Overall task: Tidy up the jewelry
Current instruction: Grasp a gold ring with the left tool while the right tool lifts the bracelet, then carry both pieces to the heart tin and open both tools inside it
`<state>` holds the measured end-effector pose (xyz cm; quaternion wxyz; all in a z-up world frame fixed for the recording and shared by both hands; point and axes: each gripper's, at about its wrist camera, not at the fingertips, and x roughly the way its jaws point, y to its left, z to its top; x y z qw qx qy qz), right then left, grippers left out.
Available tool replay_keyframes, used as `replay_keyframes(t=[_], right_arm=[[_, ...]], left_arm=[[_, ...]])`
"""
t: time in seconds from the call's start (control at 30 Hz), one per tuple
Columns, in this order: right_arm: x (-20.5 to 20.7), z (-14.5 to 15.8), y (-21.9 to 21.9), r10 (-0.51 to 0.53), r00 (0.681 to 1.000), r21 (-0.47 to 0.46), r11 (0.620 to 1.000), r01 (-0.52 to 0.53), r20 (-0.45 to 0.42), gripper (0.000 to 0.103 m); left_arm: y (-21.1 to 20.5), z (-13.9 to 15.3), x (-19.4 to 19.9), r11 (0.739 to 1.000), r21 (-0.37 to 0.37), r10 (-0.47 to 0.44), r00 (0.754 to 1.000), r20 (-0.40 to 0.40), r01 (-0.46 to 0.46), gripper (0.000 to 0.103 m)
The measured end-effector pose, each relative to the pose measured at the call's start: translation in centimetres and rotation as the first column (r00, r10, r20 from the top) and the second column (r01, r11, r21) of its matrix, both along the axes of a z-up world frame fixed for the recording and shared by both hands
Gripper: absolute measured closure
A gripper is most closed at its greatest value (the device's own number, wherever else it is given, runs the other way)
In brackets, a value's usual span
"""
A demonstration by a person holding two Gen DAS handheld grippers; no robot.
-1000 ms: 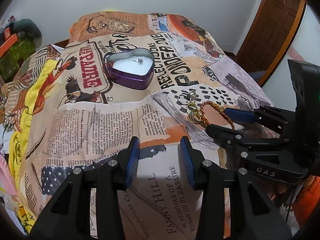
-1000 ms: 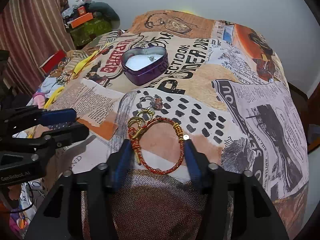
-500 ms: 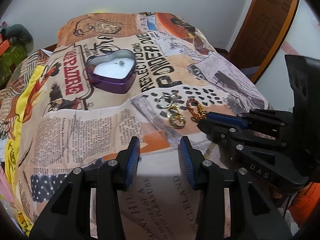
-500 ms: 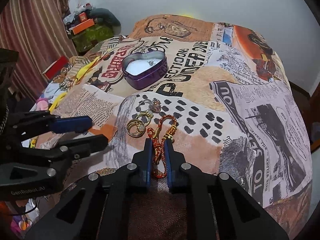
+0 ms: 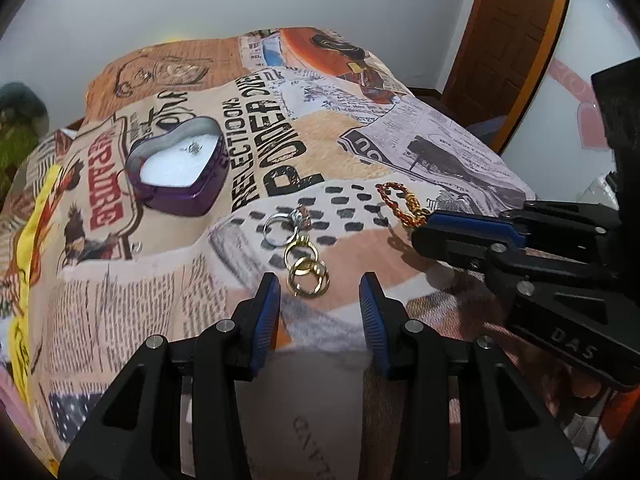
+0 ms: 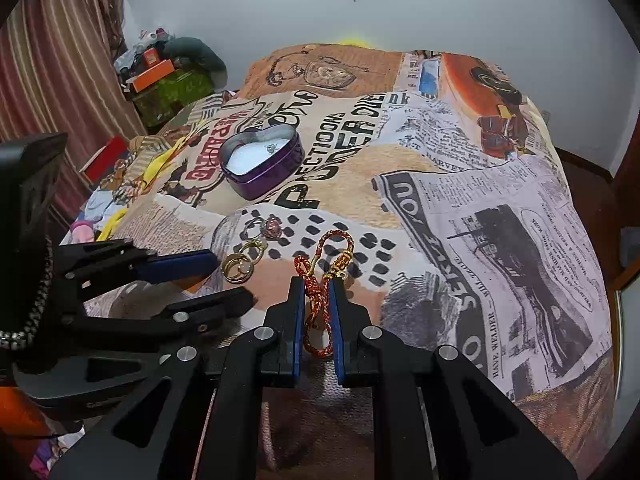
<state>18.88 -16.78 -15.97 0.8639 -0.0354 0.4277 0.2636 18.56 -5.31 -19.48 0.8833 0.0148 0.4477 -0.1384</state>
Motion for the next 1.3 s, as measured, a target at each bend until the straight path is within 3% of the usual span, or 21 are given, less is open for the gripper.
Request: replay_keyframes(t=[0.2, 0.83, 1.3], right_arm=[[0.0, -0.1, -0.3, 0.002, 1.000, 0.006, 1.000, -0.002, -0.002, 0.092], [0.1, 2.5, 0.3, -0.005, 0.999, 0.037, 0.999, 0.003, 0.051, 0.093], [0.7, 4.8, 3.3, 0.035, 0.994, 0.064, 0.997, -0.042, 0.108, 0.092]], left_arm=[[0.0, -0.1, 0.8, 1.000, -0.003, -0.002, 1.000, 0.005, 0.002, 0.083], [1.4, 2.9, -1.2, 0.999, -0.041, 0.036, 0.997, 0.069, -0.033, 0.083], [5.5, 5.3, -0.8, 0.991, -0.055, 0.126, 0.983, 0.134, -0.119, 0.083]])
